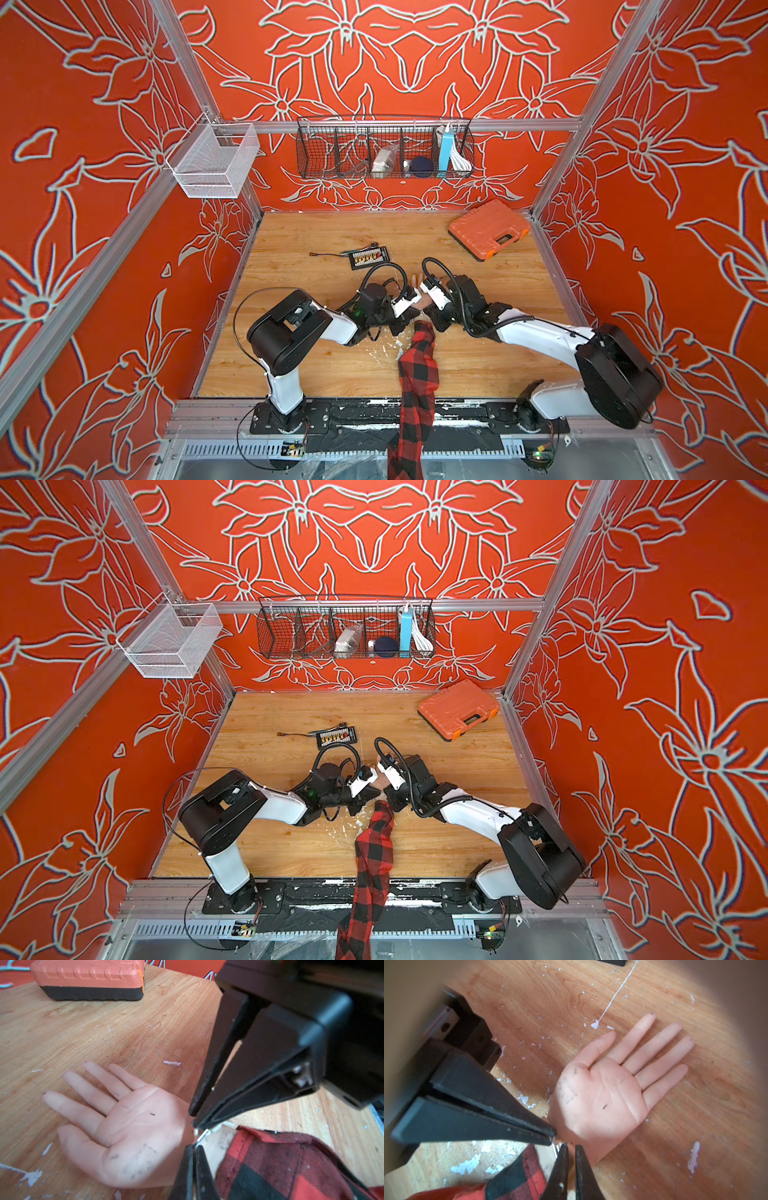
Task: Take off the watch
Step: Untie the watch from the hand.
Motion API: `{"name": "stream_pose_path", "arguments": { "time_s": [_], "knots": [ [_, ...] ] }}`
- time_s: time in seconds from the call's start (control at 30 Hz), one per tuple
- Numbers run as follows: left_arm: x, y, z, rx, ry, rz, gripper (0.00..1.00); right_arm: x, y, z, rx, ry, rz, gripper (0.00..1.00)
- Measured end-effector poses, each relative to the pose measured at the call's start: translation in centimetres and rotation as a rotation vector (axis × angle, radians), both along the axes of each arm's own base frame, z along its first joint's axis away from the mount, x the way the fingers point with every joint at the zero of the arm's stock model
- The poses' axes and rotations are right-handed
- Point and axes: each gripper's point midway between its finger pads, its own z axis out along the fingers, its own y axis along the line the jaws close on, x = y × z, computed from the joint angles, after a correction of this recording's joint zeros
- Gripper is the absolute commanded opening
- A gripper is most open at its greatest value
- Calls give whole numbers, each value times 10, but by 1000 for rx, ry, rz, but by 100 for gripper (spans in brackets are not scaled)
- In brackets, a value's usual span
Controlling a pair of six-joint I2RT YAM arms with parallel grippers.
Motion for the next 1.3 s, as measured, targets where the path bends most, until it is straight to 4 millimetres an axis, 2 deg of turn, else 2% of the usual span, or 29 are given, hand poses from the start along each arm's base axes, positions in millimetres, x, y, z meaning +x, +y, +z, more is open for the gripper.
{"name": "stream_pose_path", "arguments": {
  "time_s": [0.27, 0.57, 0.73, 0.8, 0.97, 1.3],
  "knots": [
    [-1, -2, 0, -15, -3, -7, 0, -2, -4, -4, -11, 4, -14, 12],
    [3, 1, 0, -17, -8, 5, 0, 18, 6, -9, -22, -8, -36, 10],
    [9, 4, 1, -17, -21, 30, 0, 28, 11, -9, -23, -32, -54, 0],
    [10, 4, 2, -18, -24, 33, 0, 30, 11, -8, -25, -45, -55, 0],
    [10, 4, 3, -21, -27, 31, 0, 30, 9, -2, -30, -71, -68, 0],
    [3, -4, 9, -47, -39, -13, 0, 20, 0, 23, -17, -117, -61, 0]
  ]
}}
